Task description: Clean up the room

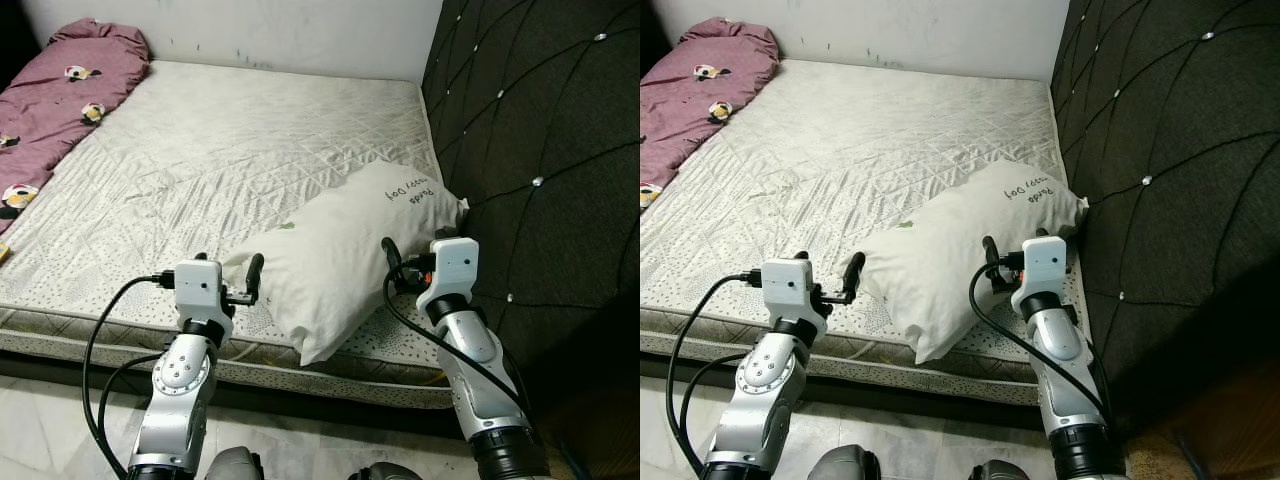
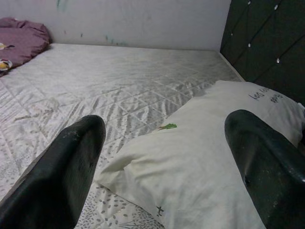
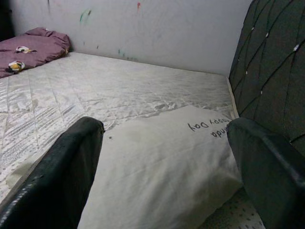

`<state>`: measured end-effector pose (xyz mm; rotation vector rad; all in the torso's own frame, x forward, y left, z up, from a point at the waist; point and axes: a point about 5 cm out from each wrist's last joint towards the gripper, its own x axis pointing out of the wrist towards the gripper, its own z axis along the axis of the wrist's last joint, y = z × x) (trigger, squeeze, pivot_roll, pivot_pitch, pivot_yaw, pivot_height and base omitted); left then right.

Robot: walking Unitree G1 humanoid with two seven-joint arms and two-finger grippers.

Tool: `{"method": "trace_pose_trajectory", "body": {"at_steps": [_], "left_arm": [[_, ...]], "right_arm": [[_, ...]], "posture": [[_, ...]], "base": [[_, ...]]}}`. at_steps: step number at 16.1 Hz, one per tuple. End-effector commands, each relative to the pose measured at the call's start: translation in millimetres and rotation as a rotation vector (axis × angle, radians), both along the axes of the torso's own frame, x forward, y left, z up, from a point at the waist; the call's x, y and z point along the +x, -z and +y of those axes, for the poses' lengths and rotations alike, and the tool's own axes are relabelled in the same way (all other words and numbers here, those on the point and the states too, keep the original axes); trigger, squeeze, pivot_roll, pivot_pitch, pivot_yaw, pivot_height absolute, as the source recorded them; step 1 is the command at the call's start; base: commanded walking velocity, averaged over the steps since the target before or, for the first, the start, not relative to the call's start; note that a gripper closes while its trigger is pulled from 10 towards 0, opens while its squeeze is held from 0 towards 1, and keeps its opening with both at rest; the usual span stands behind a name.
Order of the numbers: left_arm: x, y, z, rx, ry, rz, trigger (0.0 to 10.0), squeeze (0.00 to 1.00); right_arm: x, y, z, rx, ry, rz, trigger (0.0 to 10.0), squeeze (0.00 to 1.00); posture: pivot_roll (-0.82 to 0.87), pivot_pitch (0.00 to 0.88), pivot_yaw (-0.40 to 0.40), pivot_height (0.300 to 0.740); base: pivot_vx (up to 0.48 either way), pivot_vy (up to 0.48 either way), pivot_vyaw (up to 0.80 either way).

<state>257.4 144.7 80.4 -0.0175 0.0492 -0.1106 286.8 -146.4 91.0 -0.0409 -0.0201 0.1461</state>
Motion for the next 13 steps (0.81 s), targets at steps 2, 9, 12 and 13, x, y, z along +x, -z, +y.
{"method": "trace_pose_trajectory", "body": {"at_steps": [2,9,12,13], "left_arm": [[-0.1,-2.6,0.3,-0.008,0.011,-0.008,10.0,0.0],[0.3,-2.6,-1.2,-0.016,0.024,-0.009,10.0,0.0],[0.3,-2.8,-1.8,-0.02,0.031,-0.01,10.0,0.0],[0.2,-2.8,-1.9,-0.02,0.031,-0.009,10.0,0.0]], "right_arm": [[0.5,-2.3,-1.8,-0.012,0.003,-0.006,10.0,0.0],[1.0,-1.4,-3.4,-0.026,0.01,-0.002,10.0,0.0],[1.2,-1.4,-2.9,-0.027,0.011,-0.003,10.0,0.0],[1.2,-1.3,-3.0,-0.028,0.011,-0.003,10.0,0.0]], "posture": [[-0.04,0.028,-0.02,0.708],[-0.05,0.03,-0.02,0.708],[-0.05,0.03,-0.019,0.708],[-0.05,0.03,-0.019,0.708]], "base": [[0.122,0.0,0.0],[0.337,0.0,0.0],[0.366,0.0,0.0],[0.371,0.0,0.0]]}}
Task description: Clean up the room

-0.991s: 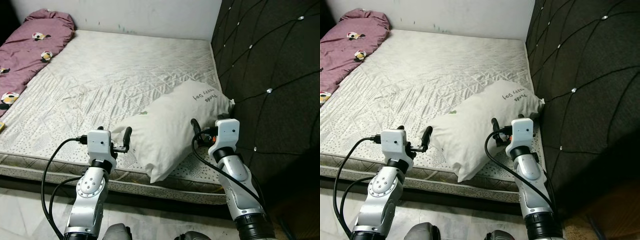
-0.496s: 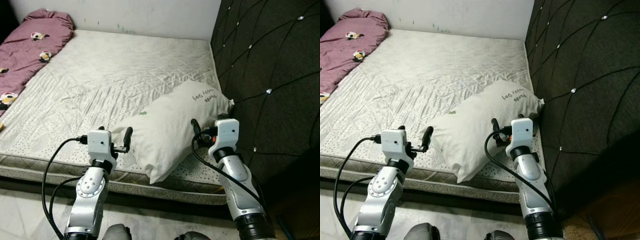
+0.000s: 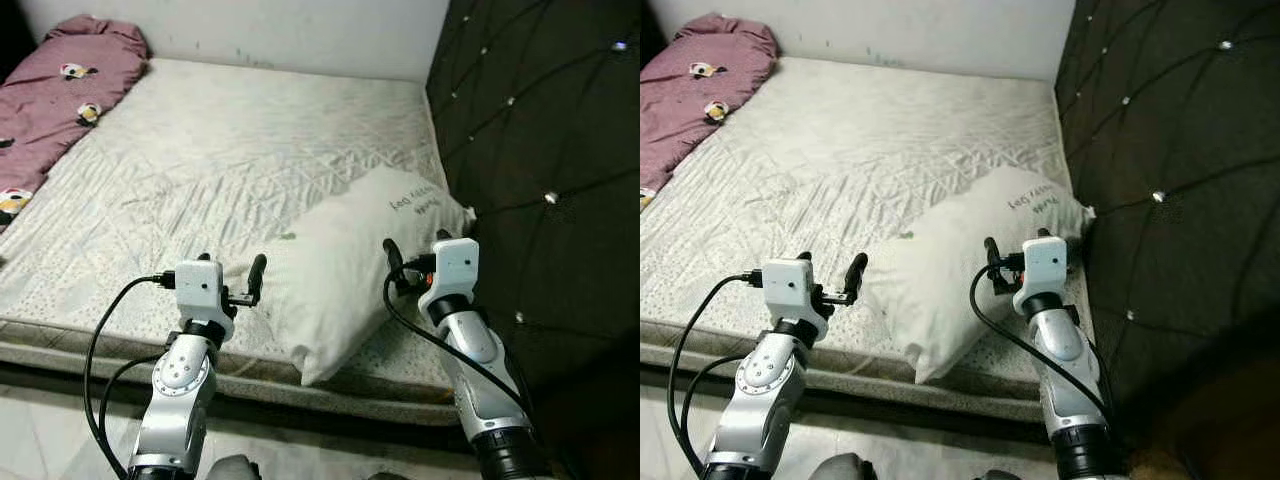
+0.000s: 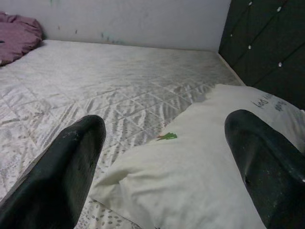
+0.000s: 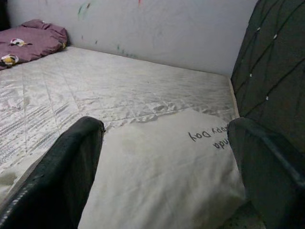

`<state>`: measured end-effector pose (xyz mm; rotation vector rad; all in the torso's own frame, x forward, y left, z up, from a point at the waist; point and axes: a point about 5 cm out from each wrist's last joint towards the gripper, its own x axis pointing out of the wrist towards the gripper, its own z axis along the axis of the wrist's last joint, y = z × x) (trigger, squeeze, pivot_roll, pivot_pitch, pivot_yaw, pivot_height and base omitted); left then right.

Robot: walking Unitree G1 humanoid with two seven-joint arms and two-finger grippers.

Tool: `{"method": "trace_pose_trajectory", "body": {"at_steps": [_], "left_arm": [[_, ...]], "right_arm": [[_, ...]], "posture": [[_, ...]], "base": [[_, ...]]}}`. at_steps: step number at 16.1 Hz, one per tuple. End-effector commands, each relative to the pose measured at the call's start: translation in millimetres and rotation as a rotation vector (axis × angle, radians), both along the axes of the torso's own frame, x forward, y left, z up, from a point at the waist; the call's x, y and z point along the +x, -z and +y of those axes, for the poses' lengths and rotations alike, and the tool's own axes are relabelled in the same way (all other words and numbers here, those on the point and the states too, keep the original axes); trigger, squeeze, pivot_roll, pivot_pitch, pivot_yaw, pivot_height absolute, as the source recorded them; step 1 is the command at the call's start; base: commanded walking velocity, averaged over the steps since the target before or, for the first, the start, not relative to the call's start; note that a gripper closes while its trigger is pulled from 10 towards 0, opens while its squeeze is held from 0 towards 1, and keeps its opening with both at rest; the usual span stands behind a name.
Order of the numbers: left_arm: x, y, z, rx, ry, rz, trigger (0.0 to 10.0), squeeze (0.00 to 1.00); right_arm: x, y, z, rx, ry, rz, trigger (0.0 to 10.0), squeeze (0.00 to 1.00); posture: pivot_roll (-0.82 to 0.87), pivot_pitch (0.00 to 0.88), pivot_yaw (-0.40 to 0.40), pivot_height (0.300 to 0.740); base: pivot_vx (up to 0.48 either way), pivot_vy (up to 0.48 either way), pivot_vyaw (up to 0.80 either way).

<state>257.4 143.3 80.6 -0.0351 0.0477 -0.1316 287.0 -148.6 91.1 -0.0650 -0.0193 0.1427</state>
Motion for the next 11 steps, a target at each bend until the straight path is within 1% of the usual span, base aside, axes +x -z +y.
{"method": "trace_pose_trajectory", "body": {"at_steps": [1,6,8,9,11], "left_arm": [[0.4,-2.6,-0.8,-0.005,0.014,-0.008,10.0,0.0],[0.0,-3.2,-2.3,-0.016,0.027,-0.009,10.0,0.0],[-0.2,-3.1,-2.5,-0.016,0.027,-0.009,10.0,0.0],[-0.2,-2.9,-2.3,-0.013,0.019,-0.007,10.0,0.0],[0.0,-2.5,-2.7,-0.01,0.016,-0.007,10.0,0.0]], "right_arm": [[1.2,-1.4,-1.7,-0.007,0.017,-0.005,10.0,0.0],[1.6,-1.3,-3.3,-0.013,0.026,-0.004,10.0,0.0],[1.1,-0.5,-3.6,-0.017,0.029,-0.003,10.0,0.0],[1.0,-0.2,-3.9,-0.019,0.032,-0.002,10.0,0.0],[0.9,0.5,-4.5,-0.024,0.035,-0.001,10.0,0.0]], "posture": [[-0.05,0.031,-0.02,0.708],[-0.05,0.031,-0.018,0.708],[-0.05,0.032,-0.017,0.708],[-0.05,0.032,-0.017,0.708],[-0.05,0.029,-0.018,0.708]], "base": [[0.382,0.0,0.0],[0.388,0.0,0.0],[0.48,0.0,0.0],[0.262,0.0,0.0],[0.0,0.0,0.0]]}}
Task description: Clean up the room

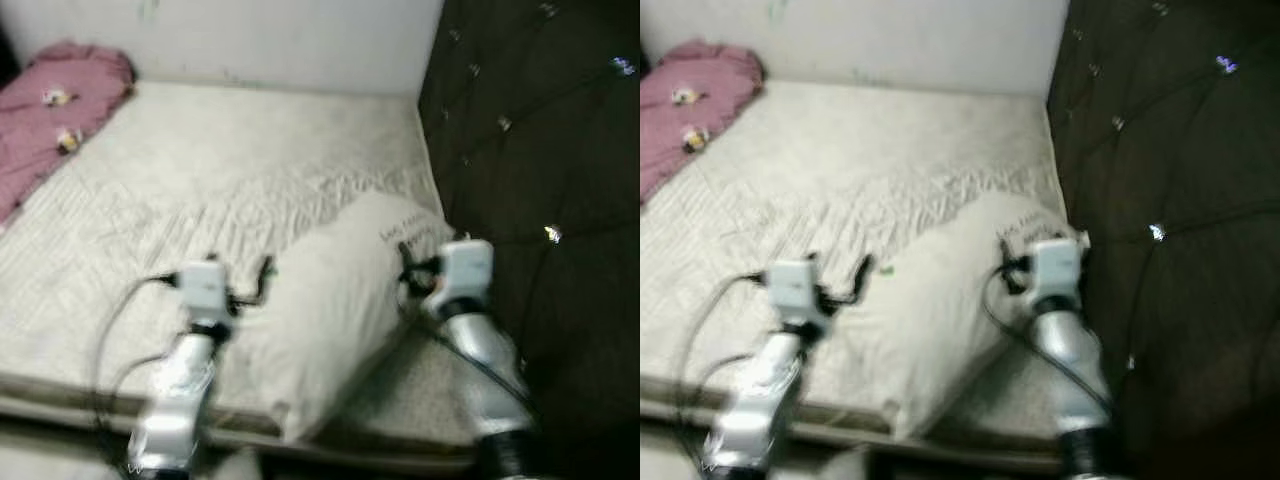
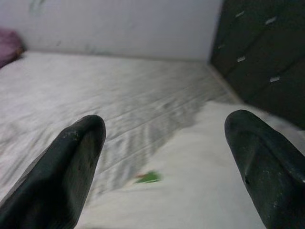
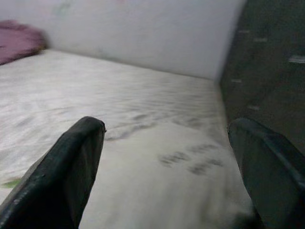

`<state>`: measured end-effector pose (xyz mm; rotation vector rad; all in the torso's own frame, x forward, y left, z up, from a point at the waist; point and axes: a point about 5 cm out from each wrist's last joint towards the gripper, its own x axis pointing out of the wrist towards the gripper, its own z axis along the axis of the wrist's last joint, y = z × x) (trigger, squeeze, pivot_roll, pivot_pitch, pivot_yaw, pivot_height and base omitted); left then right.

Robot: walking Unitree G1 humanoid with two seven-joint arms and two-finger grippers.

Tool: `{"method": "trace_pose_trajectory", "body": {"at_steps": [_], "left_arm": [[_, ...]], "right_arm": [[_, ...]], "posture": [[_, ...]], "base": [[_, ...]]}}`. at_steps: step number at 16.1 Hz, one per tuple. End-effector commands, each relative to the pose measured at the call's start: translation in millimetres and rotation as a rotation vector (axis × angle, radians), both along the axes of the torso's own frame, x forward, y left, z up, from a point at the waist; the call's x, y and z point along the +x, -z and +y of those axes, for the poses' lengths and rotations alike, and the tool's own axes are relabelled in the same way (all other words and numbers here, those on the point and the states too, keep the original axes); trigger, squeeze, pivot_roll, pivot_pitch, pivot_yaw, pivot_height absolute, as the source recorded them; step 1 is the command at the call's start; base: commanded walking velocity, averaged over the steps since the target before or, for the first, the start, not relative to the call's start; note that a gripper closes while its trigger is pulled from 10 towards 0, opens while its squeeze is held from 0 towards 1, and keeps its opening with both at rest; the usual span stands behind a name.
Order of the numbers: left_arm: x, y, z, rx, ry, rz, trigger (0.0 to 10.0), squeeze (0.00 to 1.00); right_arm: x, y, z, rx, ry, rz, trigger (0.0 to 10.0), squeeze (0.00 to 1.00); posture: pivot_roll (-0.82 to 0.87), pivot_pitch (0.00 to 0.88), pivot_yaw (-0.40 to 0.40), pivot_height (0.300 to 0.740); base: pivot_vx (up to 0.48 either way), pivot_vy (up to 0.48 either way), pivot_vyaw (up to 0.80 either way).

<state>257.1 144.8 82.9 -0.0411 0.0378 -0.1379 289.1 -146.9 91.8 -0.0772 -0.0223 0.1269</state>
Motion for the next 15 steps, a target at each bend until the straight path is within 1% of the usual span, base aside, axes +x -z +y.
{"method": "trace_pose_trajectory", "body": {"at_steps": [1,6,11,13,15], "left_arm": [[0.2,-0.3,-4.2,-0.003,0.01,0.003,10.0,0.0],[-0.9,0.4,-4.7,-0.001,0.01,0.008,10.0,0.0],[-1.0,1.8,-2.9,0.02,-0.008,0.014,10.0,0.0],[-0.8,1.7,-2.9,0.025,-0.011,0.013,10.0,0.0],[-0.6,1.6,-1.9,0.031,-0.023,0.014,10.0,0.0]], "right_arm": [[-1.1,1.2,-6.1,-0.013,0.019,0.004,10.0,0.0],[-1.3,1.2,-3.8,-0.001,-0.002,0.004,10.0,0.0],[-1.5,1.6,-1.5,0.002,-0.015,0.003,10.0,0.0],[-1.2,1.1,-0.4,0.004,-0.021,0.0,10.0,0.0],[-0.9,0.3,1.5,0.014,-0.027,-0.003,10.0,0.0]], "posture": [[-0.05,0.029,-0.018,0.708],[-0.04,0.027,-0.021,0.703],[-0.04,0.024,-0.021,0.633],[-0.04,0.024,-0.023,0.618],[-0.04,0.028,-0.026,0.614]], "base": [[0.0,0.0,0.0],[0.0,0.0,0.0],[0.0,0.0,0.0],[0.0,0.0,0.0],[0.0,0.0,0.0]]}}
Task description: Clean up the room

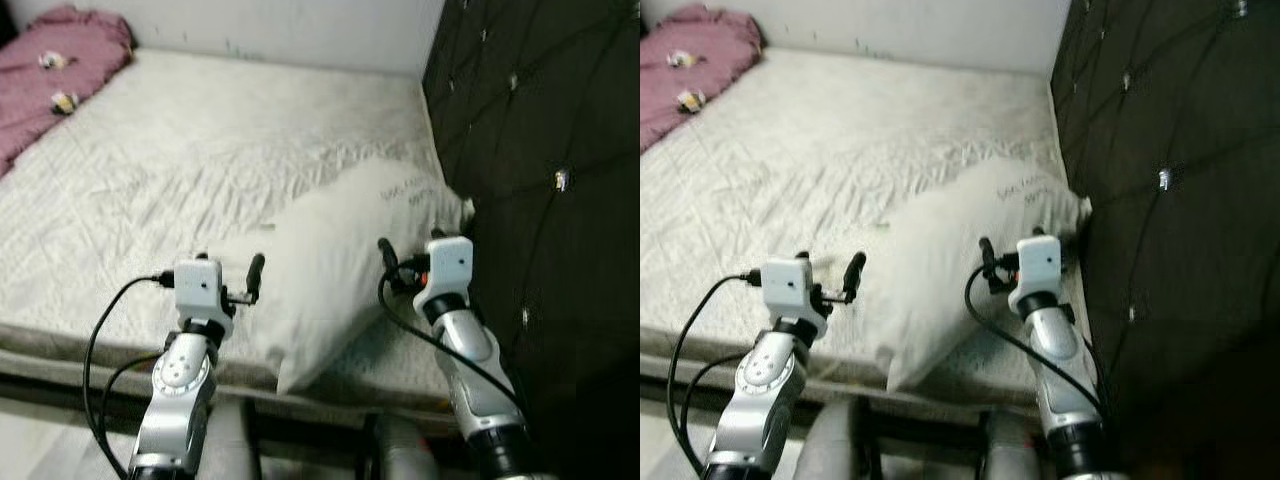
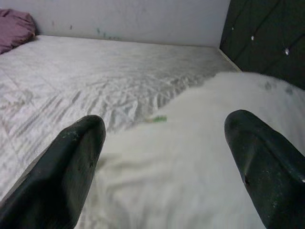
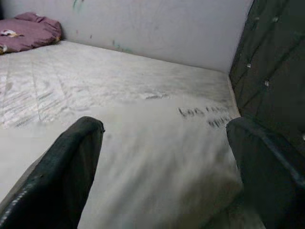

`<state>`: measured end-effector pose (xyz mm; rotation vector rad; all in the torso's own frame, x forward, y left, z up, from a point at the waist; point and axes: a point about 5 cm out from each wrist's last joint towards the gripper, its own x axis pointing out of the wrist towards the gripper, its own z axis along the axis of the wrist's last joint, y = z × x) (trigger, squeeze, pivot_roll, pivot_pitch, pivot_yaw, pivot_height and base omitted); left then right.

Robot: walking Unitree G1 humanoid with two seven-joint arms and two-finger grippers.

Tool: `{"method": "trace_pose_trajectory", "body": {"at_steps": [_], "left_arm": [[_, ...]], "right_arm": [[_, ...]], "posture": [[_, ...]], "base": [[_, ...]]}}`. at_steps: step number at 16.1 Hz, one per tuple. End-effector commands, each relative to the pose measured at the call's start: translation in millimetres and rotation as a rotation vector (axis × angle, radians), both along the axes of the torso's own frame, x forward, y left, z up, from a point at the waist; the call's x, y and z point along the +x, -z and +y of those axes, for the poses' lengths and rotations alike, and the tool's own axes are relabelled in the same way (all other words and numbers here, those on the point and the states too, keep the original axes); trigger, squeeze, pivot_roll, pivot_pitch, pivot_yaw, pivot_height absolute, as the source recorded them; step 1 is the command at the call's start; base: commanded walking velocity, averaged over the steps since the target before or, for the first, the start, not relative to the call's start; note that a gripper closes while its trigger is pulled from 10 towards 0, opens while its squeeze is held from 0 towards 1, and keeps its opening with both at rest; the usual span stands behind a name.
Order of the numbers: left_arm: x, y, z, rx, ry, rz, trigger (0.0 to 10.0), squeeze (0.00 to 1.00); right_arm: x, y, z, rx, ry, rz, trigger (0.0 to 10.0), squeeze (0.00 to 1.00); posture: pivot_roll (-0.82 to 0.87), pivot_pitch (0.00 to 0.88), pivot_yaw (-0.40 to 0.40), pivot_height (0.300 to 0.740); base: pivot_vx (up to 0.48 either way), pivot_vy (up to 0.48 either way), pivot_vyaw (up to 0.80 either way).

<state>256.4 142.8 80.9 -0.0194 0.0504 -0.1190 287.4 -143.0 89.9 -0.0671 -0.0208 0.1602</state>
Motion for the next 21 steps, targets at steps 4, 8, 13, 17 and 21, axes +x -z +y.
{"method": "trace_pose_trajectory", "body": {"at_steps": [4,8,13,17,21], "left_arm": [[0.2,-0.2,0.7,0.016,-0.018,0.005,10.0,0.0],[0.8,0.0,0.5,0.016,-0.018,0.006,10.0,0.0],[0.8,0.4,-0.4,0.004,-0.01,0.012,10.0,0.0],[-0.1,-0.8,-1.5,-0.015,0.007,0.008,10.0,0.0],[0.3,-0.5,-0.8,-0.012,0.008,0.012,10.0,0.0]], "right_arm": [[1.0,-0.9,-2.4,-0.005,0.004,-0.001,10.0,0.0],[0.8,-0.7,0.5,-0.032,-0.014,-0.005,10.0,0.0],[1.5,-0.1,-1.2,-0.025,-0.004,-0.002,10.0,0.0],[1.9,0.2,-2.6,0.016,0.009,0.013,10.0,0.0],[2.0,-0.8,-2.7,0.008,0.009,0.001,10.0,0.0]], "posture": [[-0.04,0.03,-0.026,0.614],[-0.04,0.03,-0.026,0.614],[-0.04,0.034,-0.027,0.614],[-0.04,0.037,-0.025,0.614],[-0.04,0.038,-0.024,0.601]], "base": [[0.0,0.0,0.0],[0.0,0.0,0.67],[0.0,0.0,0.0],[0.0,0.0,-0.33],[0.0,0.0,-0.41]]}}
